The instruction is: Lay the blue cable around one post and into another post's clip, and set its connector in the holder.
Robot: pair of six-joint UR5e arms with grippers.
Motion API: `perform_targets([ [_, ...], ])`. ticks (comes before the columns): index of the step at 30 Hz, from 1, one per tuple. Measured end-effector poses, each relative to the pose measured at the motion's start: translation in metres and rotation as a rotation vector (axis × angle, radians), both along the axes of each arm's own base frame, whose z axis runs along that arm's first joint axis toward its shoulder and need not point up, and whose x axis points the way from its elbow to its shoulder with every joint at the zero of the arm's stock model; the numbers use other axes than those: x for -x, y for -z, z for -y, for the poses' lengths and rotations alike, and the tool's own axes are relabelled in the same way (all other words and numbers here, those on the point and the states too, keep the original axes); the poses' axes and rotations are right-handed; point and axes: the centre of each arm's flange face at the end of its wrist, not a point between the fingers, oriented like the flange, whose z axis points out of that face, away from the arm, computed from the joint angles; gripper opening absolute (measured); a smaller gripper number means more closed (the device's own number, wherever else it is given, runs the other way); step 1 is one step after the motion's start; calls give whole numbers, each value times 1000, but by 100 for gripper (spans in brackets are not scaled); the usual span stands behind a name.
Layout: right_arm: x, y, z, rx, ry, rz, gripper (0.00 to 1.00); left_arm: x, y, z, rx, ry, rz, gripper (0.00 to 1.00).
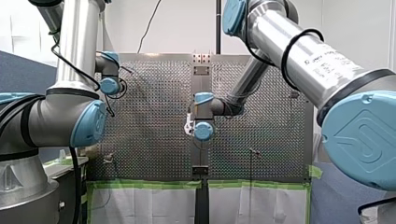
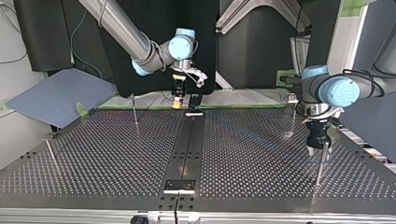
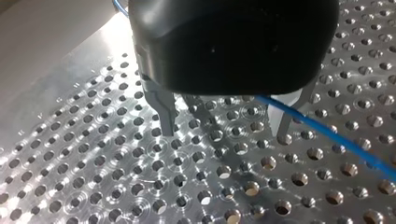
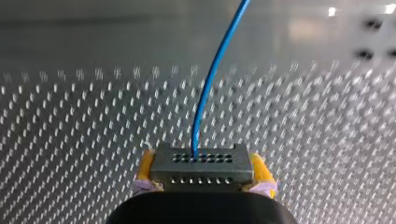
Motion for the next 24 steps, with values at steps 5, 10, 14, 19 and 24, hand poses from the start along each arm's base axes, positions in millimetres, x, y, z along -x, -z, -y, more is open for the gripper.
perform_targets([
  [5, 24, 31, 6, -19, 67, -15, 9, 0, 0, 0, 0, 0, 0, 100],
  [10, 51, 75, 5, -55, 138, -15, 9, 0, 0, 1, 0, 1, -1, 100],
  [14, 72, 105, 4, -80, 192, -10, 9, 0, 0, 2, 0, 3, -2, 100],
  [19, 102, 141, 5, -110, 243, -11, 9, 0, 0, 2, 0, 3, -3, 100],
  [24, 133, 175, 5, -141, 278, -35, 9, 1, 0, 3, -1, 4, -5, 100],
])
